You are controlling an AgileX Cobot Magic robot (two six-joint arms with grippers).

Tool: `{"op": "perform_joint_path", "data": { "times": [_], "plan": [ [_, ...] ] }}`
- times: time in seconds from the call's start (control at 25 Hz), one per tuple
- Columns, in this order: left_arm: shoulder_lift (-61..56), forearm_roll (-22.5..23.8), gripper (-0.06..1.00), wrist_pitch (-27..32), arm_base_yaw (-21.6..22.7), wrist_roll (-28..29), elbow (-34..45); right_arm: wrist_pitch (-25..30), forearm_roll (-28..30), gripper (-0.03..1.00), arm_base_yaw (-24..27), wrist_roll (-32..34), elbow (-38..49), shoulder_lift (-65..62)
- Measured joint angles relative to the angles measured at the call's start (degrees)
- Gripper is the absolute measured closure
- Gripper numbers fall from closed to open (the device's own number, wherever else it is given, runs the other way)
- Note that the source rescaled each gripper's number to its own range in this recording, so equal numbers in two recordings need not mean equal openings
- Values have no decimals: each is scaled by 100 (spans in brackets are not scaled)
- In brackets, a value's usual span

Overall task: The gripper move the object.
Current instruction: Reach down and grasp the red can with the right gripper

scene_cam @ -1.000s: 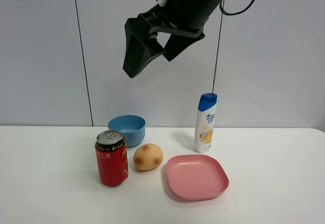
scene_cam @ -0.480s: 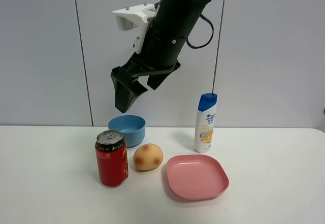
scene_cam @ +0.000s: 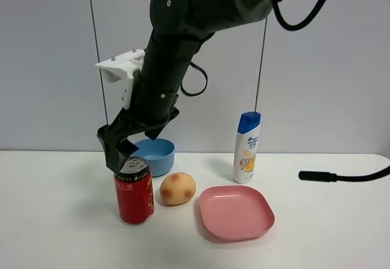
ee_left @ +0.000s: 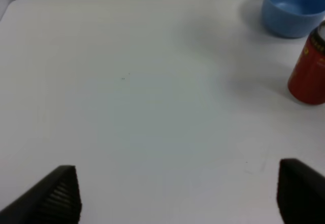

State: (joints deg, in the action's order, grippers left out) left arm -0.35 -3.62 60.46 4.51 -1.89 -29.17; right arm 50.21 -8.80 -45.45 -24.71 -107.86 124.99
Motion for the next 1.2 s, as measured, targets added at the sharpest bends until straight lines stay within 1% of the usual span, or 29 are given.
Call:
{"op": "perform_joint_path", "data": {
  "times": [0.28, 0.6, 1.2],
  "plan": [
    [0, 0, -6, 0, 0, 0, 0, -197, 12, -3, -36, -4, 0, 183],
    [0, 5, -6, 0, 0, 0, 0, -403, 173, -3, -36, -30, -14, 461],
    [0, 5, -6, 0, 0, 0, 0, -477, 286, -3, -36, -105, -14, 772]
  ]
}}
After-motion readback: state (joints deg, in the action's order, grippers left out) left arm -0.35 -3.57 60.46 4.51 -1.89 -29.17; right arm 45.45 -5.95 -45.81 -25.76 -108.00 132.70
